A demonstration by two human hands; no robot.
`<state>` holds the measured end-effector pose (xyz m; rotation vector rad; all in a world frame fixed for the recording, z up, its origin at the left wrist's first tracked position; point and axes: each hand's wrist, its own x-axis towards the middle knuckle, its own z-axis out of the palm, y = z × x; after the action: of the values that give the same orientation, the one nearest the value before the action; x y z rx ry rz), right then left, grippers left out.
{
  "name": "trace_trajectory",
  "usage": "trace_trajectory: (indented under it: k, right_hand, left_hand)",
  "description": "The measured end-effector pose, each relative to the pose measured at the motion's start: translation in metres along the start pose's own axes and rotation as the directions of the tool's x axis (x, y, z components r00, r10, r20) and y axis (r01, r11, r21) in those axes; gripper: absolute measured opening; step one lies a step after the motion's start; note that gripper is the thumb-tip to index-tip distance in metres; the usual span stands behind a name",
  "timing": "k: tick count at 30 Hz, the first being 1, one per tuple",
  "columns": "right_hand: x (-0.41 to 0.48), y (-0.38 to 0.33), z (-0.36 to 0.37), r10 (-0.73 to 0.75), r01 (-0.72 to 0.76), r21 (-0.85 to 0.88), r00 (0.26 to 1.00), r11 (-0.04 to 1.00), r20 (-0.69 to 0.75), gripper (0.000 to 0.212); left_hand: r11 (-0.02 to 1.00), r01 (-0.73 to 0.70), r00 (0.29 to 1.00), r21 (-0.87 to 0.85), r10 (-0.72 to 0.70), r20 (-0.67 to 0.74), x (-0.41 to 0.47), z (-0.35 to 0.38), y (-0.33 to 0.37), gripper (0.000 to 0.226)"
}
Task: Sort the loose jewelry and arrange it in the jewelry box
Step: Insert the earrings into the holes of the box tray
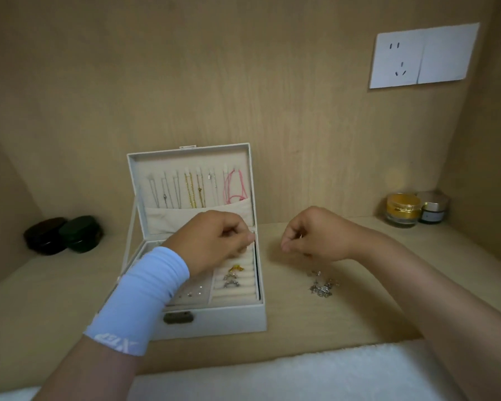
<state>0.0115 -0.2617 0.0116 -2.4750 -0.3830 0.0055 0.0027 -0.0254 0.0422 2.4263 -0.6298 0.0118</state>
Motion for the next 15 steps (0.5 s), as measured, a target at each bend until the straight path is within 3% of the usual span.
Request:
trace_trajectory:
  k: [3,7,12,15]
  right_hand:
    - [-0.005,-0.03,0.004,-0.042,0.054,0.228,0.998,0.972,-0.055,0.006]
    - [-0.002,-0.077,0.016,-0.053,0.077,0.449,0.996,0.89,-0.067,0.004]
    - [0.01,-0.11,0.031,-0.03,0.049,0.516,0.999,0.855,-0.044,0.004]
    - [0.022,-0.127,0.045,-0.019,0.03,0.546,0.999,0.838,-0.026,0.015]
  left_hand:
    - [0.994,0.002,0.998,-0.111,-0.009,-0.069,-0.015,-0.021,-0.015,0.006]
    - [0.966,-0.006,0.99,-0.259,-0.03,-0.137,-0.035,-0.041,-0.036,0.007]
    - [0.933,-0.066,0.986,-0.354,0.006,-0.167,-0.047,-0.041,-0.047,0.01]
    - [0.912,-0.093,0.981,-0.4,0.016,-0.192,-0.053,-0.046,-0.062,0.016]
